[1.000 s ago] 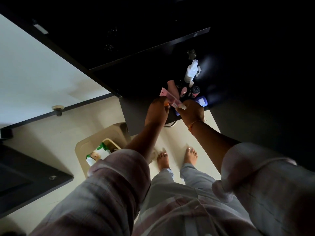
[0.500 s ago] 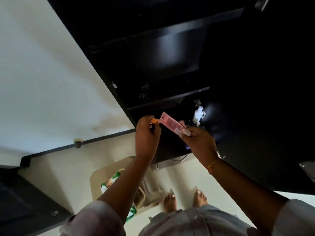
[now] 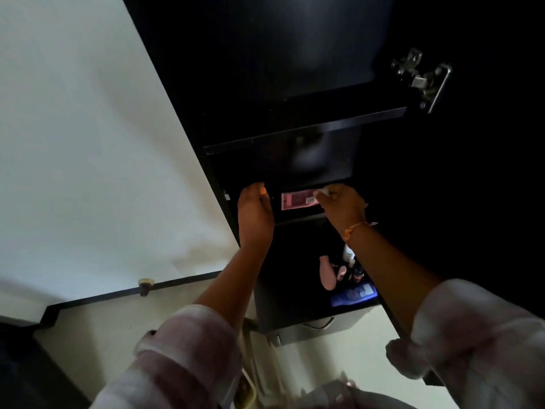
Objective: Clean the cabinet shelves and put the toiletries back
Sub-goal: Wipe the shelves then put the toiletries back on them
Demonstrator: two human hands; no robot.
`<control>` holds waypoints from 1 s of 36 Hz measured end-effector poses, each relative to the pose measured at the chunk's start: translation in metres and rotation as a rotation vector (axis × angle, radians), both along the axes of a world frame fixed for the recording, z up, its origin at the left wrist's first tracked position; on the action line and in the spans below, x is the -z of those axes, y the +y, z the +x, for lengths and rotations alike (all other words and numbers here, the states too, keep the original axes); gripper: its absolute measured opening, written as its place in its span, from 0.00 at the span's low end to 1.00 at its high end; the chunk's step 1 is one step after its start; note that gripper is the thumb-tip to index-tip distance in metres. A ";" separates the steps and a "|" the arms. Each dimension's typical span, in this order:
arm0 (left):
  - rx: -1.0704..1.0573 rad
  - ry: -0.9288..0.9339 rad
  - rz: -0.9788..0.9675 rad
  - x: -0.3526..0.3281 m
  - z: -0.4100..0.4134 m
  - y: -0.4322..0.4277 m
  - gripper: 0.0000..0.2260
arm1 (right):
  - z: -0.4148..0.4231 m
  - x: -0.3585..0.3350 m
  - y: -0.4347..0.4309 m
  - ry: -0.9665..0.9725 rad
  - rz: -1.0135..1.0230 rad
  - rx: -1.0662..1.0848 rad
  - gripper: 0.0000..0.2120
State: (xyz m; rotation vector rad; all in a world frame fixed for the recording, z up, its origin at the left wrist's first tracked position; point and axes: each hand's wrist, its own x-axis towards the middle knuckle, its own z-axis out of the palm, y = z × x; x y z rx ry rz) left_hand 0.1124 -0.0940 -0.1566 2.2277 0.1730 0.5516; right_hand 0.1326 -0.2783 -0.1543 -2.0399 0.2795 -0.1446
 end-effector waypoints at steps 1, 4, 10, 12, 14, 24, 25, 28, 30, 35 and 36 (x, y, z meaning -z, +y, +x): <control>-0.022 0.021 0.009 0.004 0.004 0.000 0.09 | 0.006 0.001 -0.001 0.014 -0.024 0.007 0.09; -0.089 0.058 -0.012 0.014 0.012 0.001 0.08 | 0.023 0.003 -0.004 0.035 -0.069 0.031 0.11; -0.123 0.064 -0.031 0.029 0.021 0.002 0.08 | 0.043 0.005 -0.008 0.057 -0.202 0.054 0.13; -0.129 0.067 -0.033 0.032 0.024 0.003 0.09 | 0.047 0.006 -0.008 0.062 -0.230 0.043 0.14; -0.128 0.068 -0.024 0.035 0.026 0.005 0.11 | 0.050 0.009 -0.010 0.067 -0.242 0.021 0.14; -0.111 0.100 -0.061 0.031 0.030 0.006 0.12 | 0.048 0.019 -0.012 0.111 -0.212 -0.031 0.10; -0.120 0.115 -0.086 0.029 0.029 0.006 0.12 | 0.048 0.020 -0.012 0.109 -0.214 -0.031 0.09; -0.127 0.155 -0.138 0.028 0.030 0.007 0.13 | 0.047 0.024 -0.012 0.109 -0.230 -0.031 0.10; -0.129 0.171 -0.159 0.027 0.030 0.007 0.14 | 0.045 0.024 -0.011 0.097 -0.241 -0.022 0.11; -0.117 0.189 -0.144 0.029 0.027 0.007 0.15 | 0.038 0.024 -0.010 0.043 -0.275 0.015 0.13; -0.121 0.187 -0.145 0.029 0.027 0.007 0.15 | 0.036 0.024 -0.010 0.026 -0.285 0.022 0.13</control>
